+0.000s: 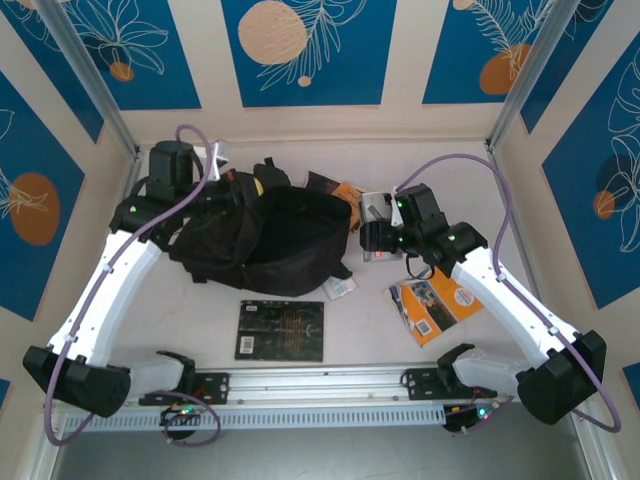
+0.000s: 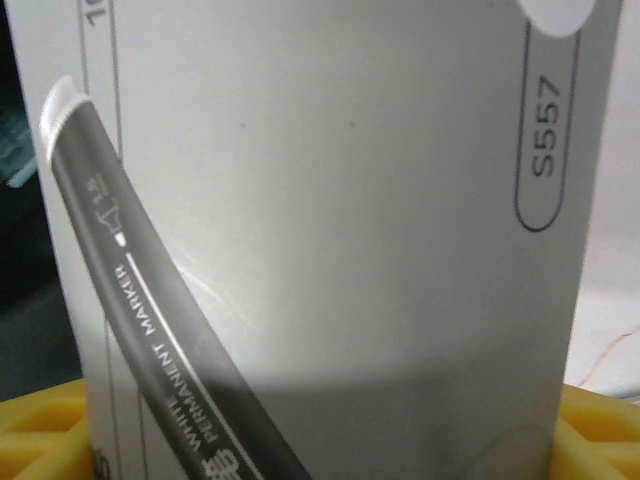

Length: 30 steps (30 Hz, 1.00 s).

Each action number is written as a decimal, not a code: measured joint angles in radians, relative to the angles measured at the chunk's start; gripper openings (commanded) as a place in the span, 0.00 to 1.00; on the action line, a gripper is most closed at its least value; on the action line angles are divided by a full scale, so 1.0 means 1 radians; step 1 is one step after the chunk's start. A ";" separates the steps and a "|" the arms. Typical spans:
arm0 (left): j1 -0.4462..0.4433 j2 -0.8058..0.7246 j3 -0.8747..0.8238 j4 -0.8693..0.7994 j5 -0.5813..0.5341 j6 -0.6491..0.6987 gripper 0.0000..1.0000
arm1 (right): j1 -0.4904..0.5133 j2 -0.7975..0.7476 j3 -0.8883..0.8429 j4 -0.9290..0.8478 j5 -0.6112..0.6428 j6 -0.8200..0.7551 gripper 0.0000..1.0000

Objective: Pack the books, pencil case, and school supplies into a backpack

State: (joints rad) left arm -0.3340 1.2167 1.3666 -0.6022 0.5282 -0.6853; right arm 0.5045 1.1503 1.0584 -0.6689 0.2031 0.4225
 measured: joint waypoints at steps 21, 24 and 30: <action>-0.070 -0.025 -0.184 0.137 -0.013 -0.063 0.03 | 0.102 0.348 0.283 -0.028 -0.169 0.284 0.64; -0.072 -0.025 -0.184 0.147 -0.023 -0.072 0.03 | 0.148 0.411 0.325 -0.048 -0.158 0.327 0.64; -0.073 -0.025 -0.178 0.151 -0.073 -0.095 0.04 | 0.223 0.547 0.446 -0.088 -0.093 0.406 0.65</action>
State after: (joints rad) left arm -0.4068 1.1919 1.1889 -0.4511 0.4553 -0.7803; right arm 0.7277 1.6970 1.5040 -0.7570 0.1104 0.8288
